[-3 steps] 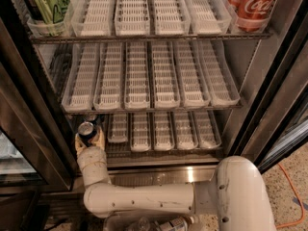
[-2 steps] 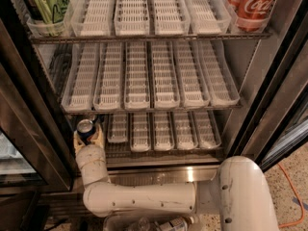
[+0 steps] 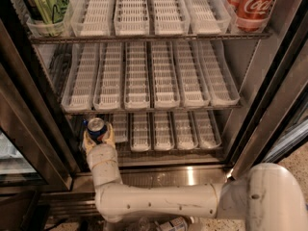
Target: Pick pepsi can from bottom shelf of fridge
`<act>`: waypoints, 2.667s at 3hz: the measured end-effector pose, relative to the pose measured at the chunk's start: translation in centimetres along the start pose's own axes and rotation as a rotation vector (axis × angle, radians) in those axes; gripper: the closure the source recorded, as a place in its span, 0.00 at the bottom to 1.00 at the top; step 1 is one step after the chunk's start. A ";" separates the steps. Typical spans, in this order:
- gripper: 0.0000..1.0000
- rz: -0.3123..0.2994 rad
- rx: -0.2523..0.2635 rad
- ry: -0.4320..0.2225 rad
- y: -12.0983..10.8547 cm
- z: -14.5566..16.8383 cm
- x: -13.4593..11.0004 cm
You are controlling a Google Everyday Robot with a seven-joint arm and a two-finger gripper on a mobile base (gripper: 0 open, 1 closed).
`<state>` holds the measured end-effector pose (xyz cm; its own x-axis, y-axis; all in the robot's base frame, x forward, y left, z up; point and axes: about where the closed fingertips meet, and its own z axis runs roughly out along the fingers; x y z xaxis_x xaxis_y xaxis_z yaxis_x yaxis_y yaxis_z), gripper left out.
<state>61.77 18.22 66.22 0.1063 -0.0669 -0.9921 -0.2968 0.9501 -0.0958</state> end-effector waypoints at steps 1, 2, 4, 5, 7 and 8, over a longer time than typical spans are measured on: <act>1.00 -0.034 -0.001 0.038 -2.4 -2.5 -0.7; 1.00 -0.090 -0.001 0.077 -5.1 -4.7 -1.5; 1.00 -0.202 0.000 0.173 -10.6 -7.5 -4.3; 1.00 -0.214 -0.060 0.237 -11.5 -8.0 -5.0; 1.00 -0.176 -0.095 0.235 -11.9 -9.8 -4.6; 1.00 -0.113 -0.148 0.217 -13.1 -13.4 -4.4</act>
Offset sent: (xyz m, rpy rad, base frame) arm -0.0493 -0.1053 0.0253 -0.1916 0.0744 -0.0275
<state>52.46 2.02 70.72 -0.0548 -0.2484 -0.9671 -0.4315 0.8793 -0.2014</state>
